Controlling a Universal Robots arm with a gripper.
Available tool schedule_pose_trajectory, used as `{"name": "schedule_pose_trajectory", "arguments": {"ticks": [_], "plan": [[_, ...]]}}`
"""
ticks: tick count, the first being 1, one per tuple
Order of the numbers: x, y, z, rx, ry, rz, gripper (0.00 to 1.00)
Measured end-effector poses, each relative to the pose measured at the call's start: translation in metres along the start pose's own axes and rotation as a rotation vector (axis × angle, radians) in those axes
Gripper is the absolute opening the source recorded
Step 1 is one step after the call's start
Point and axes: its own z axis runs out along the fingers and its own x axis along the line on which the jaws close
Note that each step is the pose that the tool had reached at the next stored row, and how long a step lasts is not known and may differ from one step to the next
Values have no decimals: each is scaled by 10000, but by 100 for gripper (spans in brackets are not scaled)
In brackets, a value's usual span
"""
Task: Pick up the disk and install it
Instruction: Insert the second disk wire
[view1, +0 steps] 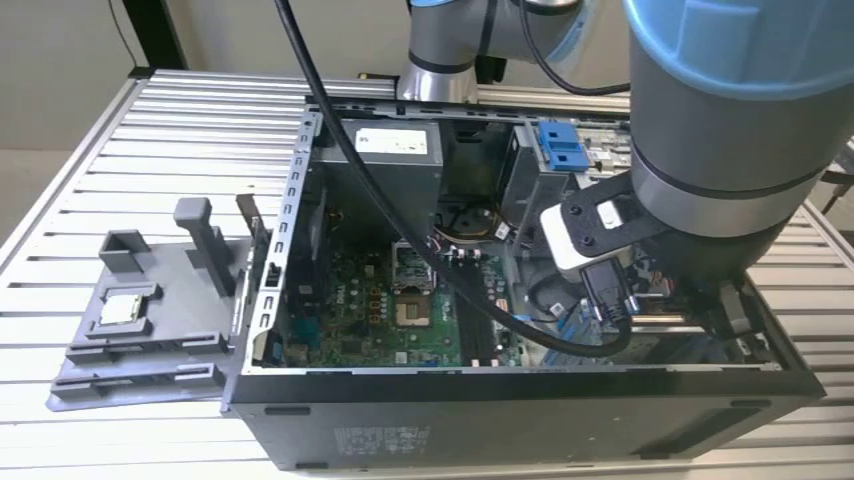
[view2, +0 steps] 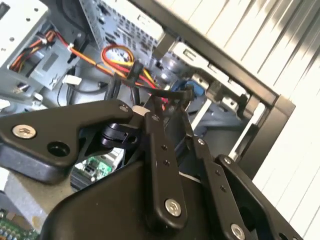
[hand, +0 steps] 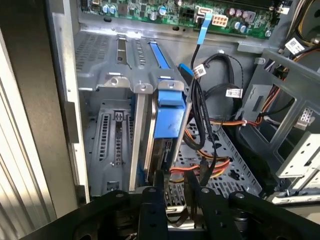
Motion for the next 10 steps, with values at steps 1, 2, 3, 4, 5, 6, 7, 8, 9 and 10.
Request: {"name": "schedule_pose_trajectory", "arguments": {"ticks": [1,2,3,4,5,6,7,8,9,10], "plan": [[5,-8,3,1,-26,3,100],[16,-8,1,6,-44,12,100],[18,-7,1,6,-46,14,100],[18,-7,0,5,-46,14,100],[20,-7,0,5,-46,15,100],[33,-8,-3,0,-57,-3,100],[42,-8,-4,-6,-78,-39,100],[50,-8,-5,-13,-102,-76,100],[59,-10,-7,-22,-125,-119,100],[67,-11,-8,-29,-149,-156,100]]}}
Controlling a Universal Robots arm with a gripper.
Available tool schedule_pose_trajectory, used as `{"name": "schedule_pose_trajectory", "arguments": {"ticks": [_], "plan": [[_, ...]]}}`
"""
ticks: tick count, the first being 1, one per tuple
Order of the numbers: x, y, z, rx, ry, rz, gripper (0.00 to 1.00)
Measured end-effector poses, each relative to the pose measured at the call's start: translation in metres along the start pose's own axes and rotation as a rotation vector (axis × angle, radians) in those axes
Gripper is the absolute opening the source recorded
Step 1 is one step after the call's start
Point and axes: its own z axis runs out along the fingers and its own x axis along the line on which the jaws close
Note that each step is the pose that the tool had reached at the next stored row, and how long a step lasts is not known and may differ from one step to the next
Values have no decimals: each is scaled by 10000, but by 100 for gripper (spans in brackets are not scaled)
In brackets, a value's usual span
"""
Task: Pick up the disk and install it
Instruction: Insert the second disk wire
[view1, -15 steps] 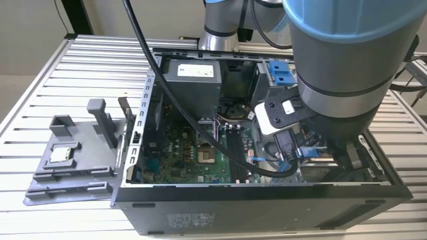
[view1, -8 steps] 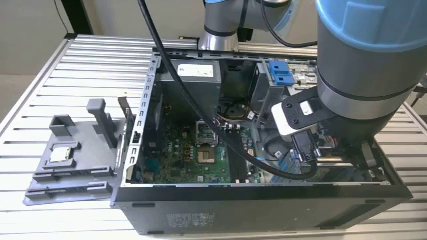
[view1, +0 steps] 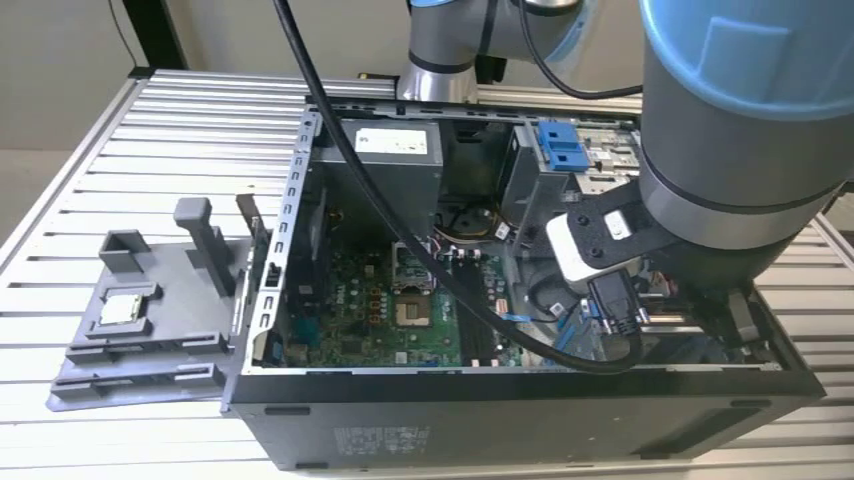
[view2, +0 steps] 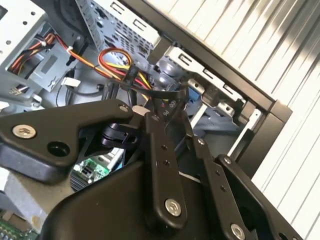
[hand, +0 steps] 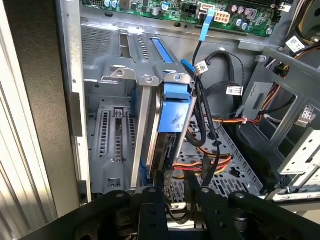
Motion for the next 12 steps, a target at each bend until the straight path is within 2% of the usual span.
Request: {"name": "schedule_pose_trajectory", "arguments": {"ticks": [12], "plan": [[95,-26,-59,-64,-273,-469,100]]}}
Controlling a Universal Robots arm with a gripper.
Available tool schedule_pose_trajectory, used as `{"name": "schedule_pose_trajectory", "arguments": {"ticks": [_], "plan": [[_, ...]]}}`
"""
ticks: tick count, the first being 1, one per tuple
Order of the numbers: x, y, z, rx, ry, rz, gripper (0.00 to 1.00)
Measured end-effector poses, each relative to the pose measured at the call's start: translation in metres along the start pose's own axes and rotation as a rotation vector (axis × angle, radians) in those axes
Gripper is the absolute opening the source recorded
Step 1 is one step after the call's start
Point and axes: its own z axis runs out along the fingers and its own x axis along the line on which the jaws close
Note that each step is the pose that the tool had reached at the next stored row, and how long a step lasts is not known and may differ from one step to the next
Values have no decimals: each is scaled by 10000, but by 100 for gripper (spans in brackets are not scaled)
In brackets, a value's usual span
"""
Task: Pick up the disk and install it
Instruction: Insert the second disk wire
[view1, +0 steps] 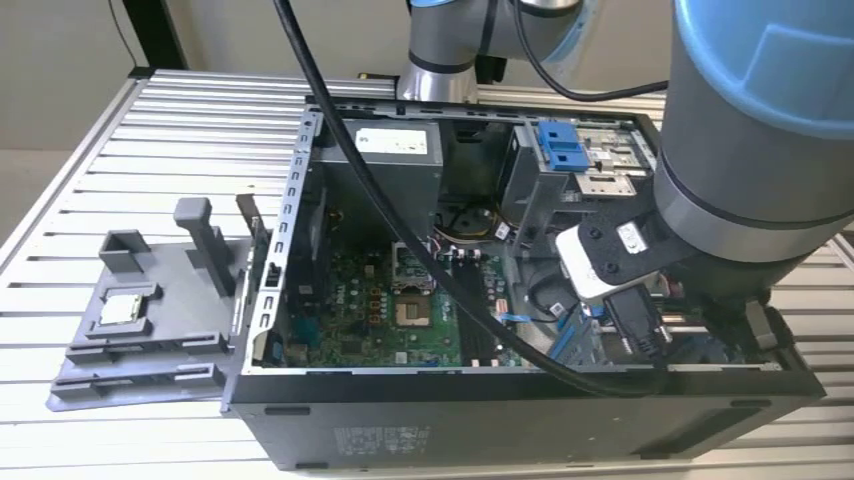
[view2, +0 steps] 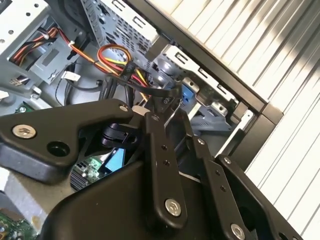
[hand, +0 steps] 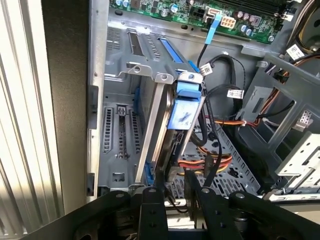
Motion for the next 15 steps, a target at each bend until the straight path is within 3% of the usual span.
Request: {"name": "schedule_pose_trajectory", "arguments": {"ticks": [4,8,15], "plan": [[33,-3,-5,-33,-99,-165,100],[47,-31,8,-61,-251,-421,100],[83,-69,24,60,-415,-774,100]]}}
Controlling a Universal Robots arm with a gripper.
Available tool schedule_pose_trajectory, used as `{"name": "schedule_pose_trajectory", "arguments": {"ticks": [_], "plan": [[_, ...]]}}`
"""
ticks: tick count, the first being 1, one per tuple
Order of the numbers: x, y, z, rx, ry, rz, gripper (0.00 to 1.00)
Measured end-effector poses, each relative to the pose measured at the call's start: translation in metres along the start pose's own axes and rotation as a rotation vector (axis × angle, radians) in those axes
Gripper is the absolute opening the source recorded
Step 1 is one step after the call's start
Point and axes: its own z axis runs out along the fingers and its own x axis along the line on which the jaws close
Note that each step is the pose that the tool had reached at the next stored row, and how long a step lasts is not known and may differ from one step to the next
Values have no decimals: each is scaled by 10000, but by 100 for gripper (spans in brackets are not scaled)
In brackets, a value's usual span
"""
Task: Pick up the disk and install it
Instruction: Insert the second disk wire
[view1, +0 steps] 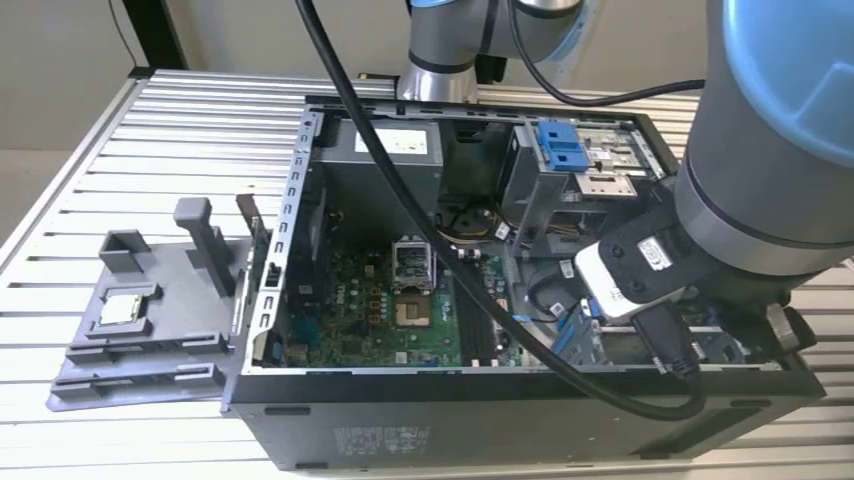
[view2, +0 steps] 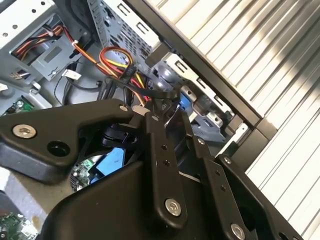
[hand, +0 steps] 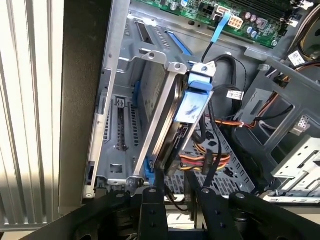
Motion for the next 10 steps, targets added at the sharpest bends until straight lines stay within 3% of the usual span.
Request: {"name": "schedule_pose_trajectory", "arguments": {"ticks": [6,9,10], "plan": [[60,3,-11,6,-111,-204,100],[70,4,-13,239,-200,-514,100],[71,2,-12,270,-249,-588,100]]}}
